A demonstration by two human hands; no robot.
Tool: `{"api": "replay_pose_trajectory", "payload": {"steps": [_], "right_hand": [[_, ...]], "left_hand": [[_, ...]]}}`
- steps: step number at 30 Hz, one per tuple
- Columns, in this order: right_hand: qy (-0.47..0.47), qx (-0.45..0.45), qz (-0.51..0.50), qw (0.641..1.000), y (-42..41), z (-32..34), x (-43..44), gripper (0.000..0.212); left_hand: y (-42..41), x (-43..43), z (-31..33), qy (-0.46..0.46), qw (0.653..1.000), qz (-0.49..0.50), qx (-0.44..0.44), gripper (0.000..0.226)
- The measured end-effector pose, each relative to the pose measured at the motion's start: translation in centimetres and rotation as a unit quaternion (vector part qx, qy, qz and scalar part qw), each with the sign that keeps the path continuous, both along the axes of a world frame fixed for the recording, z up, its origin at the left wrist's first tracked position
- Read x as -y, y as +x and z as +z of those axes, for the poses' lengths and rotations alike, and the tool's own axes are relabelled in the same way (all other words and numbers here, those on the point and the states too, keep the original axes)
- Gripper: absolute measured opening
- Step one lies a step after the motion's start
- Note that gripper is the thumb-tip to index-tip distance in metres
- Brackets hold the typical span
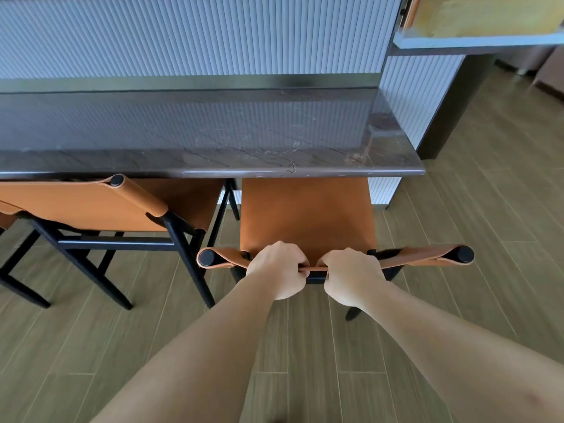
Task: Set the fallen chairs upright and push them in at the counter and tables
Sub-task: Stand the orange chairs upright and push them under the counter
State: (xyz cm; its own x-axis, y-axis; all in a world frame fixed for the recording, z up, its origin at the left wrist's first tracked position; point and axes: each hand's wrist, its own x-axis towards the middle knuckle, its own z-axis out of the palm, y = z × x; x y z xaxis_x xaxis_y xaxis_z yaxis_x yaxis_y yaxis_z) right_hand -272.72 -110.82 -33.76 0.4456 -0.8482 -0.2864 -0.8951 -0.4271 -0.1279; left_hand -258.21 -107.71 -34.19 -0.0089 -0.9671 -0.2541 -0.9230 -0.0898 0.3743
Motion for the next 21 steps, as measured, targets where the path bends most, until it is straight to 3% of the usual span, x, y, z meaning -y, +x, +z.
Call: {"api": "replay_pose_trajectory", "payload": {"steps": [7,21], "right_hand": [[-0.041,-0.033,0.021,0.998,1.3,0.1,4.7,0.017],[-0.067,-0.025,0.015,0.997,3.6,-0.3,12.0,0.018]], "left_hand": [[1.4,4.8,0.3,-0.016,1.000,-0.014,0.017,0.020],[3.4,12.7,-0.5,-0.041,0.999,-0.025,0.020,0.016]]}}
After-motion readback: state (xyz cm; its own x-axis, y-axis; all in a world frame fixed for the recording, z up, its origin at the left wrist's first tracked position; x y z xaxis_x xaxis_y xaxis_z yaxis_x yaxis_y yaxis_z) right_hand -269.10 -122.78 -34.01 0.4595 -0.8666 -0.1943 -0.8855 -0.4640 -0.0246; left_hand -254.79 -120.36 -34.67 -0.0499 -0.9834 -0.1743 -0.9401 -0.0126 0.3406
